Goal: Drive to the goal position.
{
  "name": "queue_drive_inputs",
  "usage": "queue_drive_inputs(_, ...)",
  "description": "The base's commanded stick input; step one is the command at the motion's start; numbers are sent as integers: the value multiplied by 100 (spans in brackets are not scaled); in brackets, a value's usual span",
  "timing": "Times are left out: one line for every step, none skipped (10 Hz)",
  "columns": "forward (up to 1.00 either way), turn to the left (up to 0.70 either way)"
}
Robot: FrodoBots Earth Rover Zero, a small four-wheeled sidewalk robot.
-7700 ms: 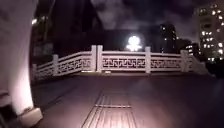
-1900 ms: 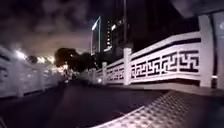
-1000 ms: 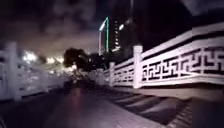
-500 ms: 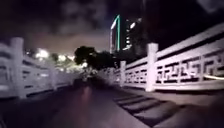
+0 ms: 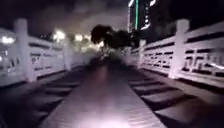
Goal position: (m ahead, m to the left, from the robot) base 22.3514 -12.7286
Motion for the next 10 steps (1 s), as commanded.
queue_drive_inputs(45, 27)
queue_drive_inputs(45, 27)
queue_drive_inputs(45, 27)
queue_drive_inputs(45, 27)
queue_drive_inputs(45, 22)
queue_drive_inputs(45, 0)
queue_drive_inputs(45, 0)
queue_drive_inputs(45, 0)
queue_drive_inputs(45, 0)
queue_drive_inputs(45, 0)
